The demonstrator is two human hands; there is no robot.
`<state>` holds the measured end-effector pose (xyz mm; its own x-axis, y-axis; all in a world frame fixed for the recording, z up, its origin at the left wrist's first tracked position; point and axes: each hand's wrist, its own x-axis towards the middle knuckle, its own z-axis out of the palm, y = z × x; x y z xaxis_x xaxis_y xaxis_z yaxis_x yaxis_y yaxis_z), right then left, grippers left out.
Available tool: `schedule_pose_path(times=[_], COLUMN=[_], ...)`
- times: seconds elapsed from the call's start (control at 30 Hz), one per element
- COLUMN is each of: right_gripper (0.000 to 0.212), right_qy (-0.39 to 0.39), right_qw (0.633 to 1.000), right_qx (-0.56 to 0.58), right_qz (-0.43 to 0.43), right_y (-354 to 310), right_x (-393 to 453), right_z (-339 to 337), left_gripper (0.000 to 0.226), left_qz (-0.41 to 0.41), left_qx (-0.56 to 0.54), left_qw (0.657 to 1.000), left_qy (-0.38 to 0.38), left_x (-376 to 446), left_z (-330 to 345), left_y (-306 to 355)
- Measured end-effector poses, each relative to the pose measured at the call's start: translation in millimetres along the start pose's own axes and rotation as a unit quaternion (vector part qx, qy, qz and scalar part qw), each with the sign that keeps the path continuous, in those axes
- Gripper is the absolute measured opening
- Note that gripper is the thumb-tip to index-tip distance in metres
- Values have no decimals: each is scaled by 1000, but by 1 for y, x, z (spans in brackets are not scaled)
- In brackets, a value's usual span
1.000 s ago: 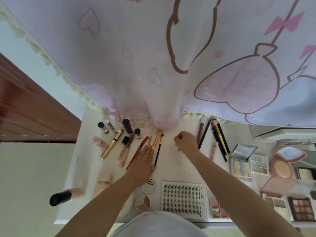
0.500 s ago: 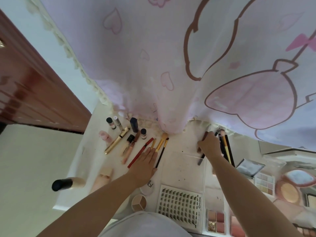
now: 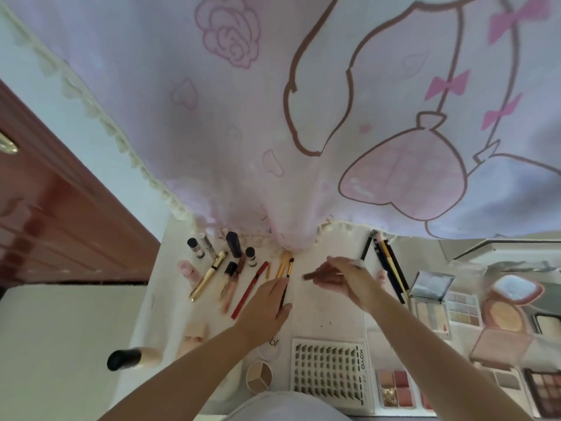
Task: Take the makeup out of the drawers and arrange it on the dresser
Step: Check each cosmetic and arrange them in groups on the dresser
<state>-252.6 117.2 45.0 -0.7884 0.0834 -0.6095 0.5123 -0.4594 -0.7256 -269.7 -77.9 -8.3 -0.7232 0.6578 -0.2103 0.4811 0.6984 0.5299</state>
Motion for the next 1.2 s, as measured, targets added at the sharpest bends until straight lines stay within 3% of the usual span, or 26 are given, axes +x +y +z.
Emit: schedule_pose_path(times=[0.07, 0.2, 0.33, 0.43, 0.57, 0.7, 0.83, 1.0, 1.07, 1.1, 1.17, 1.2], right_gripper=[35, 33, 28, 21, 12, 15, 28, 30, 30, 31, 37, 41], right_qy=[27, 72, 35, -14, -92, -104, -95, -112, -95, -82, -42, -7], right_qw=[998, 983, 982, 981, 974, 901, 856, 690, 673, 684, 704, 679], right_qx=[-63, -160, -160, -163, -193, -411, -502, -701, -725, -718, -700, -720], right_qz=[-10, -47, -92, -106, -82, -92, -75, -141, -112, -97, -110, -145], right_y=[1, 2, -5, -14, -35, -75, -100, -135, -154, -162, -173, -176], right_x=[-6, -9, -14, -22, -30, -40, -51, -75, -79, -79, -76, -74], right_z=[7, 20, 33, 37, 46, 55, 71, 91, 98, 100, 105, 107], left_gripper=[58, 61, 24, 26, 27, 26, 28, 31, 25, 21, 20, 22], left_qz=[-7, -19, 21, 63, 106, 127, 182, 247, 300, 319, 313, 295], left_qx=[-23, -48, 0, 48, 133, 192, 240, 329, 389, 414, 436, 448], left_qw=[1000, 998, 999, 995, 985, 971, 945, 894, 838, 808, 781, 776], left_qy=[-8, -19, 35, 58, 32, 64, 125, 180, 237, 272, 319, 332], left_x=[-1, 1, 8, 7, 8, 12, 12, 8, 7, 7, 8, 9], left_z=[-8, -28, -58, -78, -100, -137, -173, -222, -240, -245, -252, -254], left_y=[1, 8, 15, 11, 15, 17, 21, 49, 63, 69, 78, 82])
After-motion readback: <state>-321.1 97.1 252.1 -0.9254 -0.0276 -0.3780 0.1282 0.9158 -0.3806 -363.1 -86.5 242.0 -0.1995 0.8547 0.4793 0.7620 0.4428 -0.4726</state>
